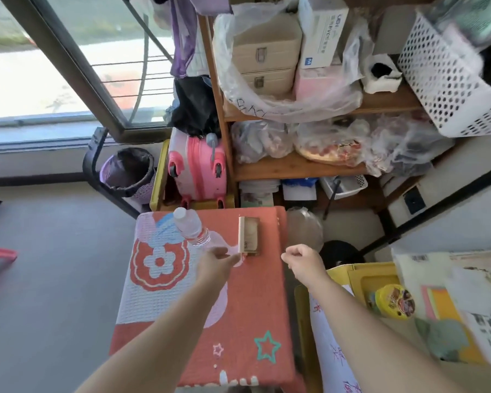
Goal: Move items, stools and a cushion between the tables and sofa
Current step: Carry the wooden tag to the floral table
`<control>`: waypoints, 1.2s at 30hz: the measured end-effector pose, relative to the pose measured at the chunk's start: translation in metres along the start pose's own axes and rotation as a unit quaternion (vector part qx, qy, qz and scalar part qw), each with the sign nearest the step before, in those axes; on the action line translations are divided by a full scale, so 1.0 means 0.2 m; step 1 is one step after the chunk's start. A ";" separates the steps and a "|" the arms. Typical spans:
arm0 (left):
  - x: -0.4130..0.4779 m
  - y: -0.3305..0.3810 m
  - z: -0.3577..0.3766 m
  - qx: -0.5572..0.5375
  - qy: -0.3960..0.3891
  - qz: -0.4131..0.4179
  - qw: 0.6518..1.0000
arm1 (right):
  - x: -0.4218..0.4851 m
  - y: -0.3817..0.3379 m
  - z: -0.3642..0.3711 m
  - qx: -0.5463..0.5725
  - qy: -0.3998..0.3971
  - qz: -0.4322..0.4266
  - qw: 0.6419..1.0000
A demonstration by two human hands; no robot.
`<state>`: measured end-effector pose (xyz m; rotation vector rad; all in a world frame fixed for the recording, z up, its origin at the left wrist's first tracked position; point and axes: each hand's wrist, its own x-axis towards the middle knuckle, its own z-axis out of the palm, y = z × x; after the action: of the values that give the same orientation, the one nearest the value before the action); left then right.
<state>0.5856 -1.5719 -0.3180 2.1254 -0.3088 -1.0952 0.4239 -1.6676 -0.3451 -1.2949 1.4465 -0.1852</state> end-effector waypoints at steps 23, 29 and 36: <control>1.00 -0.17 0.34 0.047 -0.056 -0.080 0.994 | 0.87 0.10 0.49 0.024 0.000 0.137 0.990; 1.04 -0.23 0.38 0.027 -0.077 -0.060 0.995 | 0.92 0.14 0.57 -0.011 -0.004 0.115 0.993; 0.97 -0.23 0.38 0.001 -0.092 -0.070 0.993 | 0.85 0.12 0.54 -0.029 0.000 0.097 0.995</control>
<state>0.6406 -1.6723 -0.4981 2.0756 -0.2494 -1.3772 0.5325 -1.7316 -0.5027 -1.1909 1.5773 -0.0136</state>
